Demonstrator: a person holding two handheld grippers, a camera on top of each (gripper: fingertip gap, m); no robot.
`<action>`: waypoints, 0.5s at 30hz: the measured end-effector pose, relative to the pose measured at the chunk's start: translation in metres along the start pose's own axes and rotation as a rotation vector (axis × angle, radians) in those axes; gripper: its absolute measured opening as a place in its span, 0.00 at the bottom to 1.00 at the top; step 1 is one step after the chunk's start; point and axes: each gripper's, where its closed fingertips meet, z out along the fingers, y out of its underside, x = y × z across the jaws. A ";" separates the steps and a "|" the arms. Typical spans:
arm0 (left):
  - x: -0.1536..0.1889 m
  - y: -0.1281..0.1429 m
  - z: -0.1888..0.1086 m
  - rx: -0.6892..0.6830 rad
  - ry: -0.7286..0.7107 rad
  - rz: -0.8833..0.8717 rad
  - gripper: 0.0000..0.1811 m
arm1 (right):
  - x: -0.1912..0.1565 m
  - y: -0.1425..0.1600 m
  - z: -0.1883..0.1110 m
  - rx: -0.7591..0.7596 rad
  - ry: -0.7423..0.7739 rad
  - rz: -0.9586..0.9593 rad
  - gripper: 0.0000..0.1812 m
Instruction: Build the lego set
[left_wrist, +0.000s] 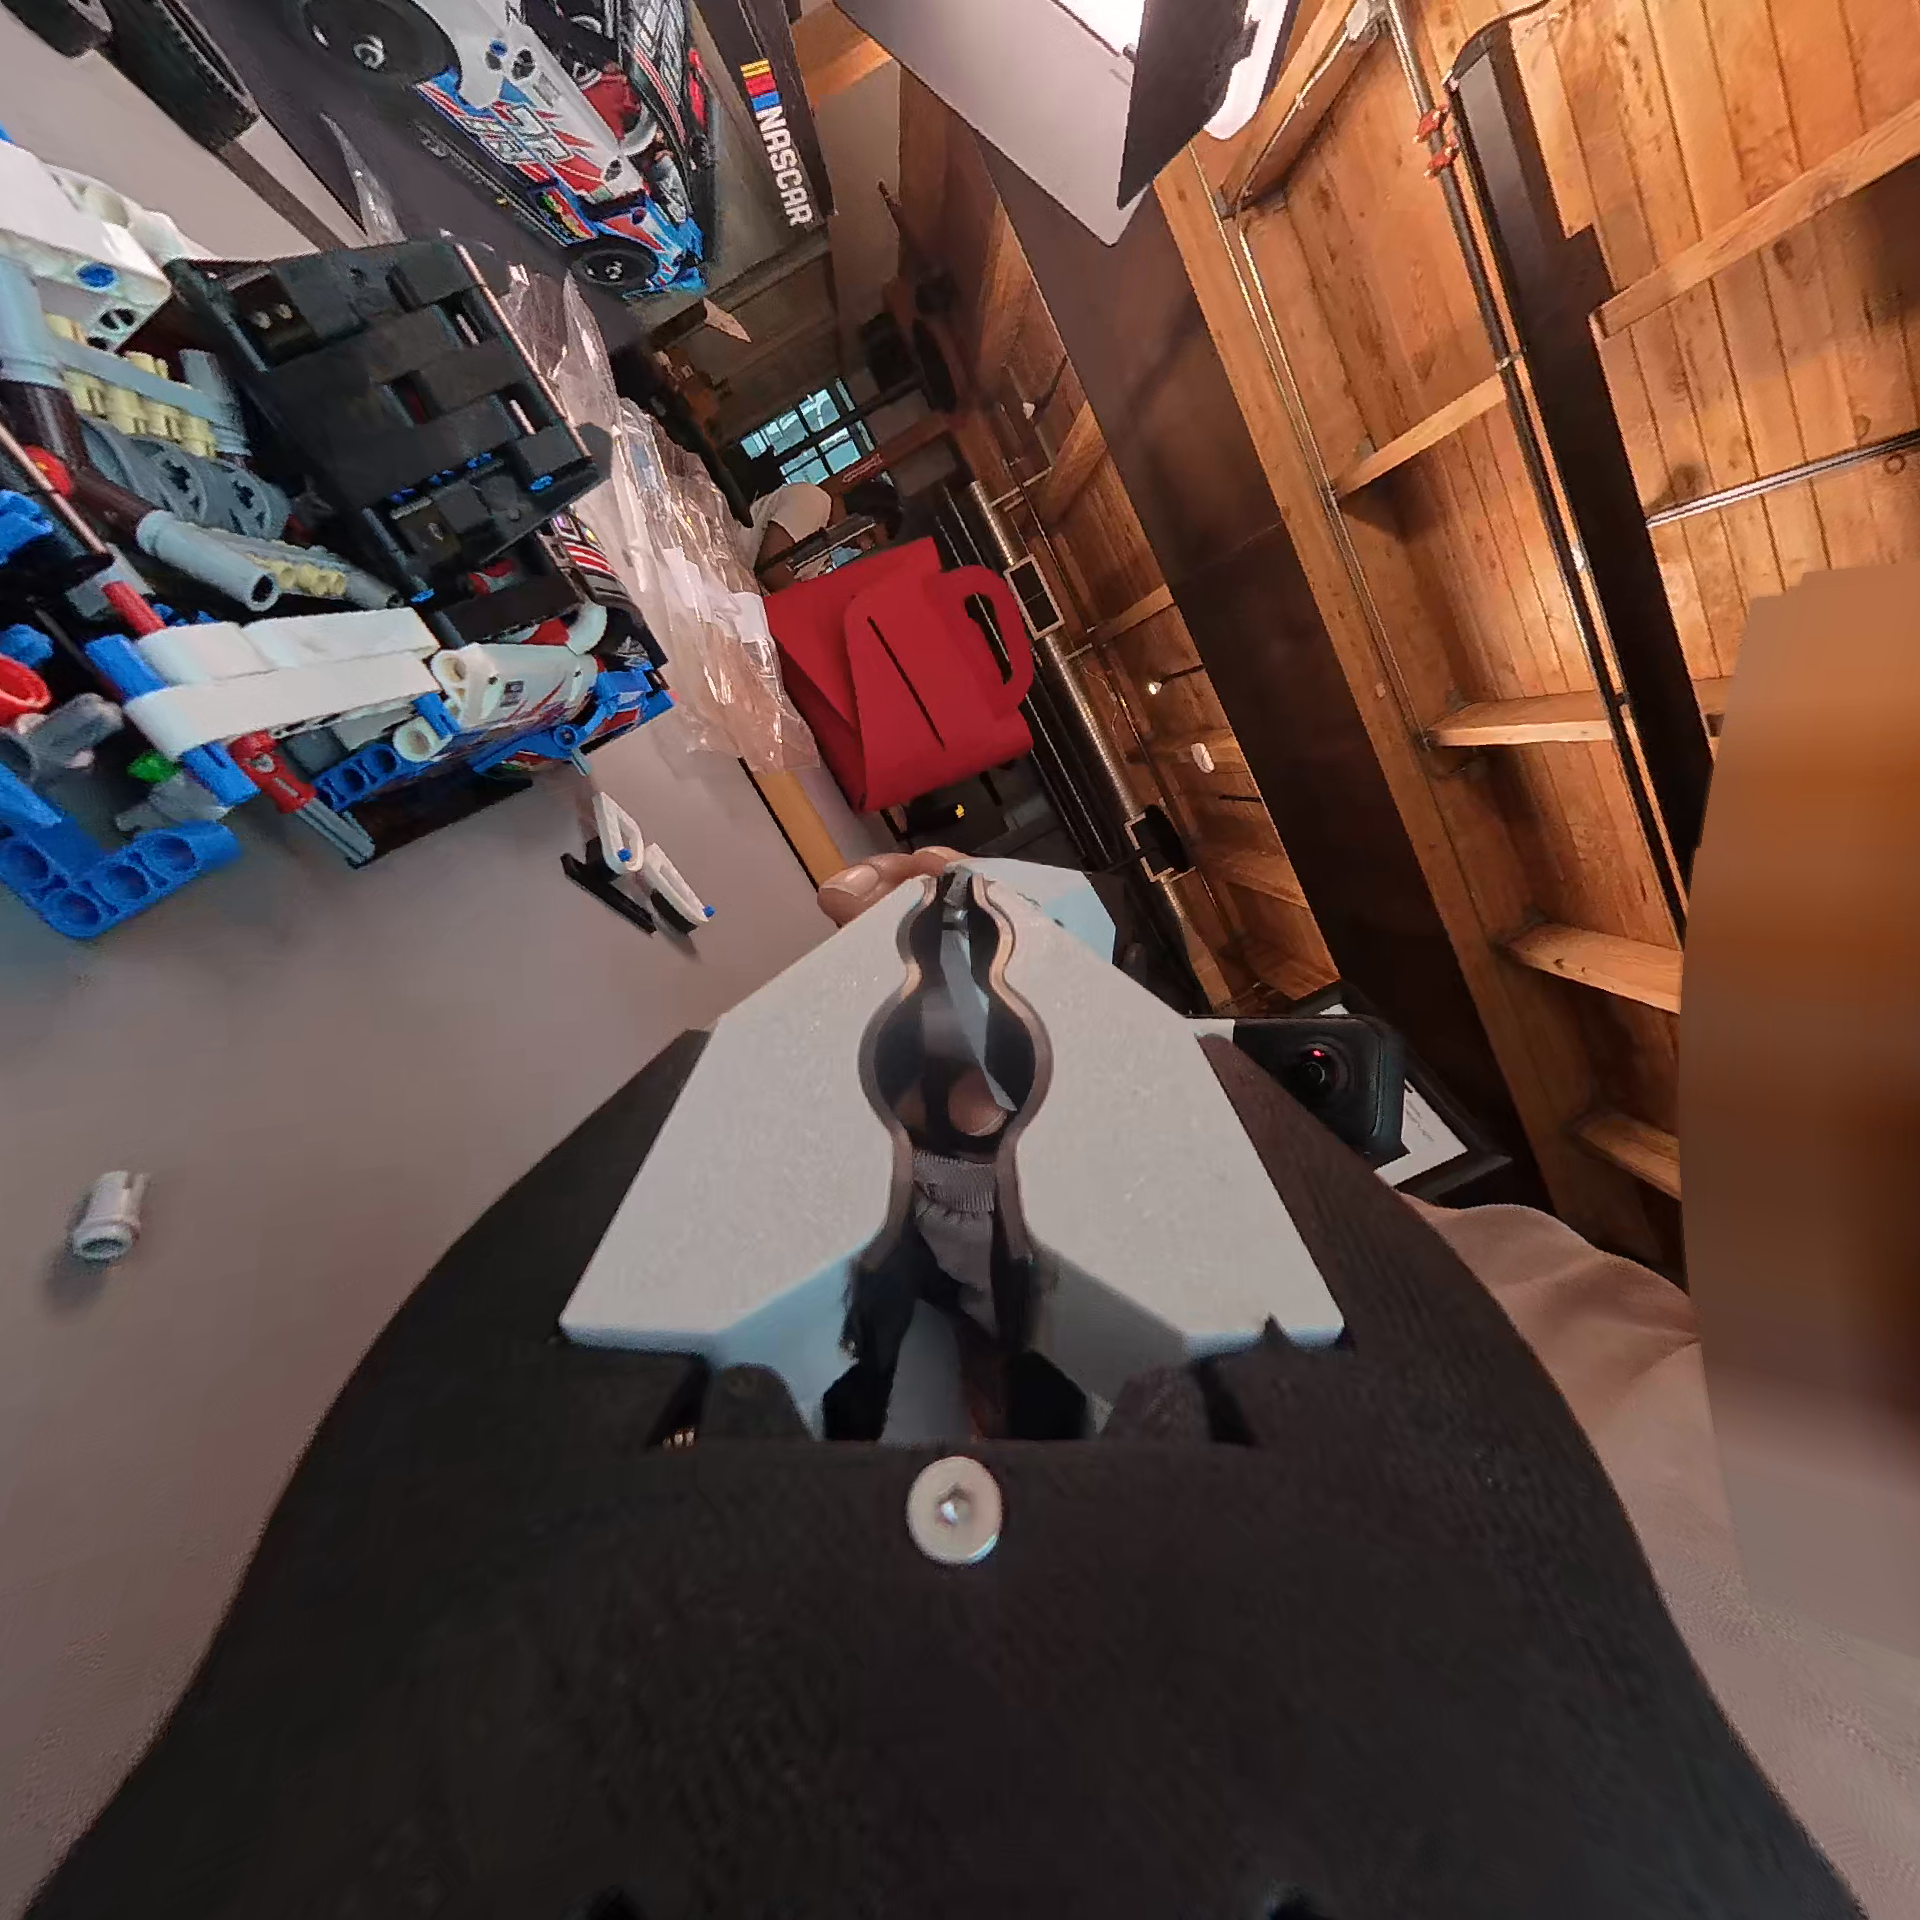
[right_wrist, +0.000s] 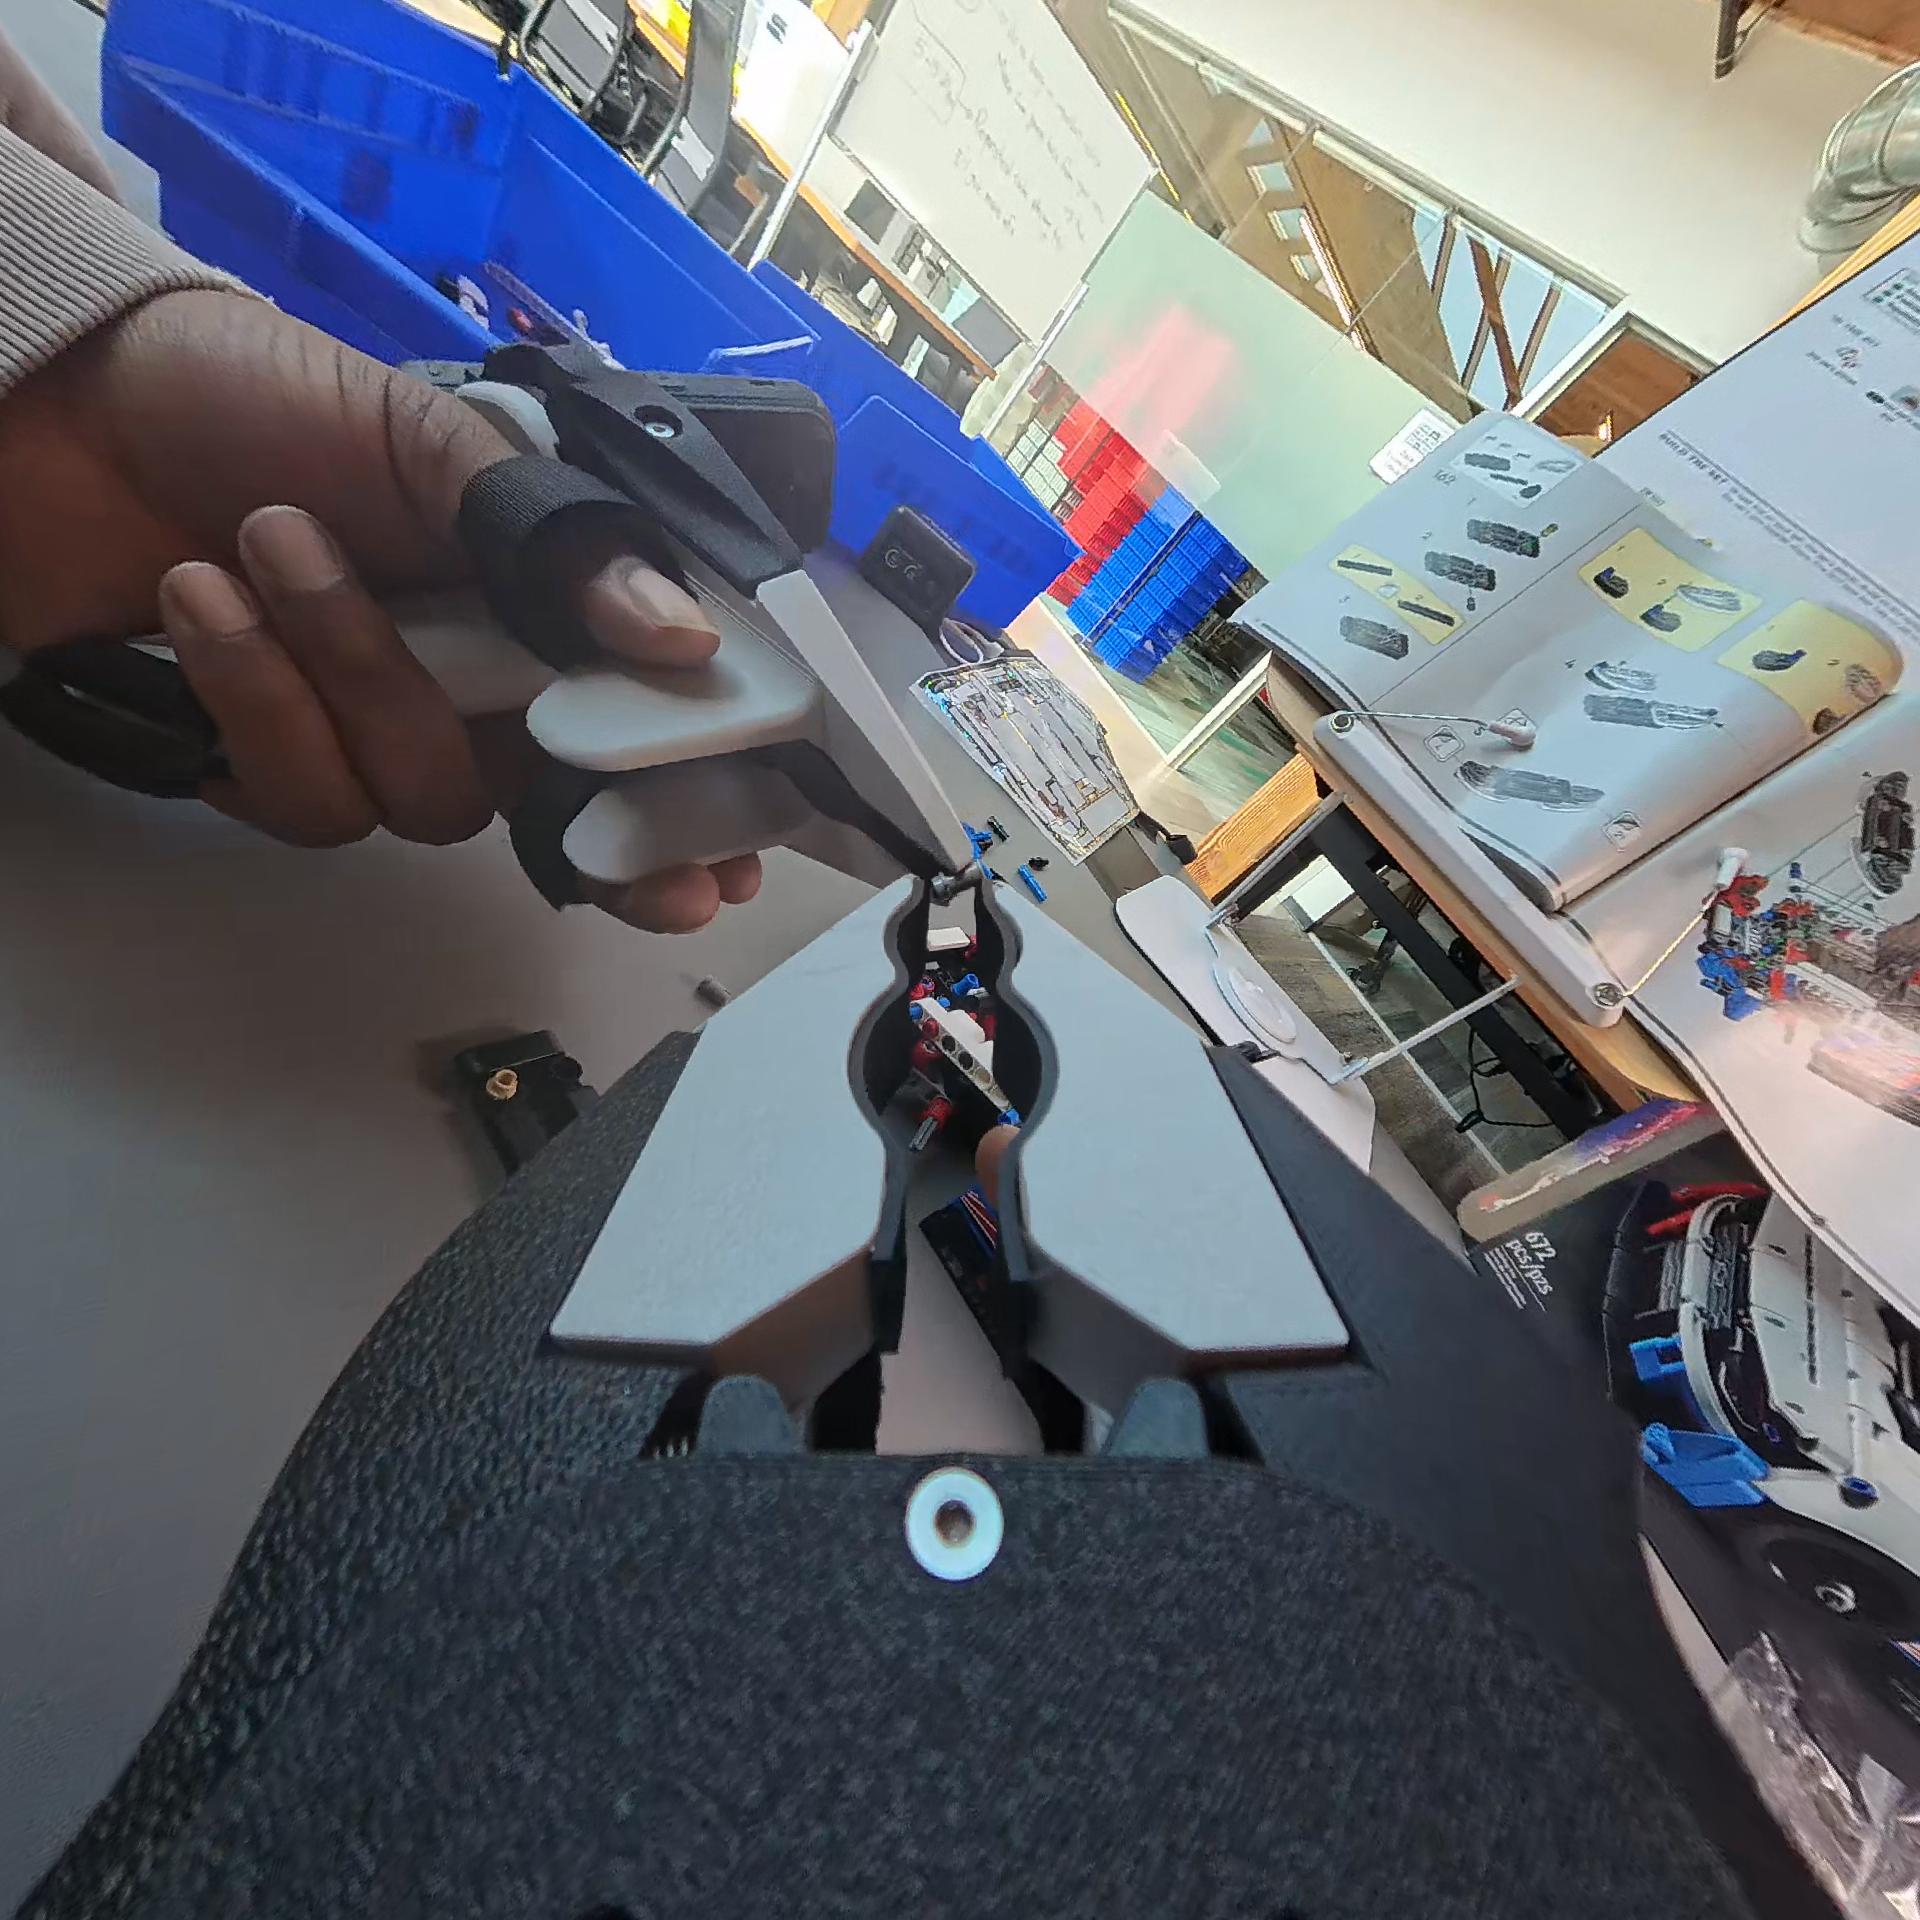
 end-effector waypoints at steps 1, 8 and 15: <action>-0.001 0.000 0.000 0.002 0.005 -0.017 0.01 | 0.000 0.000 0.000 0.004 0.002 0.001 0.03; -0.001 0.002 0.001 0.011 0.055 -0.119 0.01 | 0.000 0.000 0.001 0.010 0.006 0.000 0.03; 0.006 0.010 0.002 -0.068 0.116 -0.142 0.01 | -0.004 -0.007 -0.009 0.089 -0.128 0.069 0.02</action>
